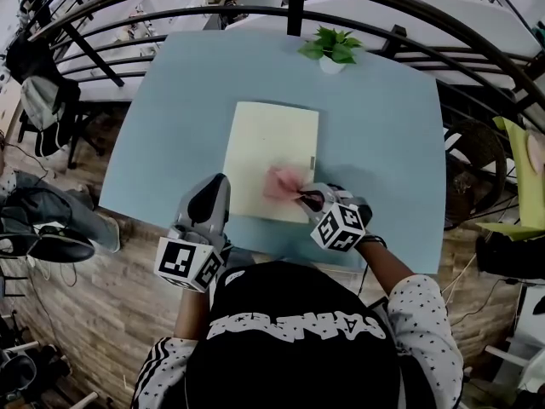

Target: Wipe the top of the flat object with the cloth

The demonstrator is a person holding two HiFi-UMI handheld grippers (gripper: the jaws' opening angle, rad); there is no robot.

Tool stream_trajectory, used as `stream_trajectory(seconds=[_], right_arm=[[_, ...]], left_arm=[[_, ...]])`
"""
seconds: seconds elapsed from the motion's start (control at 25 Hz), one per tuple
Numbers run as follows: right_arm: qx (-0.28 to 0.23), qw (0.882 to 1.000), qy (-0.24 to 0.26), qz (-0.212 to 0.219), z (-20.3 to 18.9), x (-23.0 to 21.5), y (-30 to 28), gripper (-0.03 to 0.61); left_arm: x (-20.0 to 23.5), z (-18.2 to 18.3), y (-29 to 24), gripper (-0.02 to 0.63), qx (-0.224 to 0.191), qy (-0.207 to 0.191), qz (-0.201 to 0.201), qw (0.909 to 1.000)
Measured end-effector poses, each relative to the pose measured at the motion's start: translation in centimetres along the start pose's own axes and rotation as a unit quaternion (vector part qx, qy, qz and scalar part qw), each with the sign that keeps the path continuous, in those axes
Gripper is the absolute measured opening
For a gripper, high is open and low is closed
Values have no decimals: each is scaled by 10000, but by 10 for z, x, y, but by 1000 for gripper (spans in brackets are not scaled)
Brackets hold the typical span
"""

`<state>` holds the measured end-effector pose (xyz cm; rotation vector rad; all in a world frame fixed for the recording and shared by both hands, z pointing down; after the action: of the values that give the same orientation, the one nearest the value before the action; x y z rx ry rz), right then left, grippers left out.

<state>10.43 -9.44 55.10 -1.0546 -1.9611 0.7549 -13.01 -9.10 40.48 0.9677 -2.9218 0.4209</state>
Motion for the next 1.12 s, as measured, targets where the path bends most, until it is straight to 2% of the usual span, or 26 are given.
stream_trajectory(seconds=[0.32,0.68,0.92,1.12], right_arm=[[-41,9997,-13,228,3,11,5,17],[-286,9973,-300,614,5,29,15,18],[-597,9907,-930,793,0,28,19,18],[-1305,9798,-1471,362,8,8,44,18]], left_arm=[[2,1,-4,0,-20,25,-19,10000],[-4,0,-13,0,11,20,-171,9999],[-9,3,-21,0,-24,-9,-308,9995],[-14,11,-24,0,-67,-47,-404,9992]])
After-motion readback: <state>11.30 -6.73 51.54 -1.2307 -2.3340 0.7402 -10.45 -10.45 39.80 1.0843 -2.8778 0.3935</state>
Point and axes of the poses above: the fingertips, and each gripper's own axes: y backward along the fingers, x to its left, z out of its top, the point moved 9 cm from there along y, backward along the fingers, and after that the axes turned 8 degrees about x, right-handed, at the moved point
